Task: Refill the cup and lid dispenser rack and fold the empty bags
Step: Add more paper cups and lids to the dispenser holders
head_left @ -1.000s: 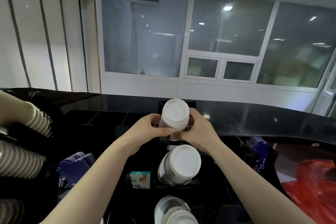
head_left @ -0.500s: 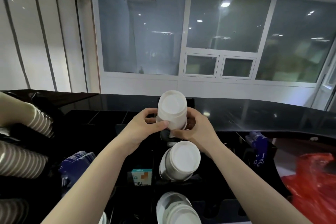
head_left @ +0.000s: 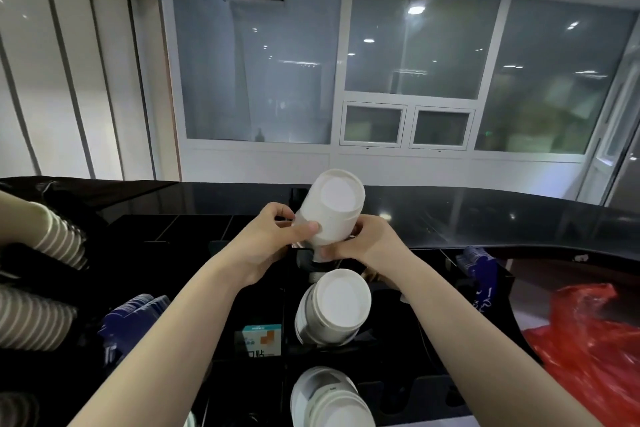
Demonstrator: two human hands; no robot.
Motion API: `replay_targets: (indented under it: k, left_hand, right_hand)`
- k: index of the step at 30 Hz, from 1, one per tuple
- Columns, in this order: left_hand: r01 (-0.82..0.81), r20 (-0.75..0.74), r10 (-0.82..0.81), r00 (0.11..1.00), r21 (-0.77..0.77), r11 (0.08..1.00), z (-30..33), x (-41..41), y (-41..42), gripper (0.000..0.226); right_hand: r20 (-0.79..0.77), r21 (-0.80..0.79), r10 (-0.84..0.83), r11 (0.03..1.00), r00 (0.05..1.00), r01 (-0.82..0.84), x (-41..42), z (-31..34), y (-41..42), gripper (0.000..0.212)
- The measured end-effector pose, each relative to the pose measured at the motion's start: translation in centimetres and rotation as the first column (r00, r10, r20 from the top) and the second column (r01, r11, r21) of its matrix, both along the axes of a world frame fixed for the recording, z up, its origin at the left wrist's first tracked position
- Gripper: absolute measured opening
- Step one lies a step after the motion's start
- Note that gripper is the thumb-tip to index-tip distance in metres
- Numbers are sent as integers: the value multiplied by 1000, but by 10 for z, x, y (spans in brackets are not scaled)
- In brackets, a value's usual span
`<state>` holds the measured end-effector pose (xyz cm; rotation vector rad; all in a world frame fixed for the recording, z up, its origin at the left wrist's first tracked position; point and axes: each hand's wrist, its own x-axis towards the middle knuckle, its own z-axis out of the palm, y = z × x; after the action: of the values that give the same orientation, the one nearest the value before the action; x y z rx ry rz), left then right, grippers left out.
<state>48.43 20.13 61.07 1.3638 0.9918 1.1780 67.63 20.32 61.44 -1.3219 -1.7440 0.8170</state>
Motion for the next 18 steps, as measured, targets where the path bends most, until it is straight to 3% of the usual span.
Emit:
replay_targets:
  k: [5,10,15,18]
  left_hand:
    - [-29,63,30,998,-4,1000,4,5,-4,71]
    - [-81,-93,95,991,141,987,6,5,-19,68]
    - [-48,-67,73,995,321,946,27,1,-47,67]
    - [-50,-18,61,998,368,928,30,-3,-67,66]
  right_hand:
    - [3,-6,17,1000,1000,-17,1,3,3,42]
    - [-1,75,30,997,1000,-30,0,3,-8,40]
    - [-38,237,-20,971,999,29,-9,21,-37,77]
    - [-72,296,-6,955,997,27,-13,27,-63,83]
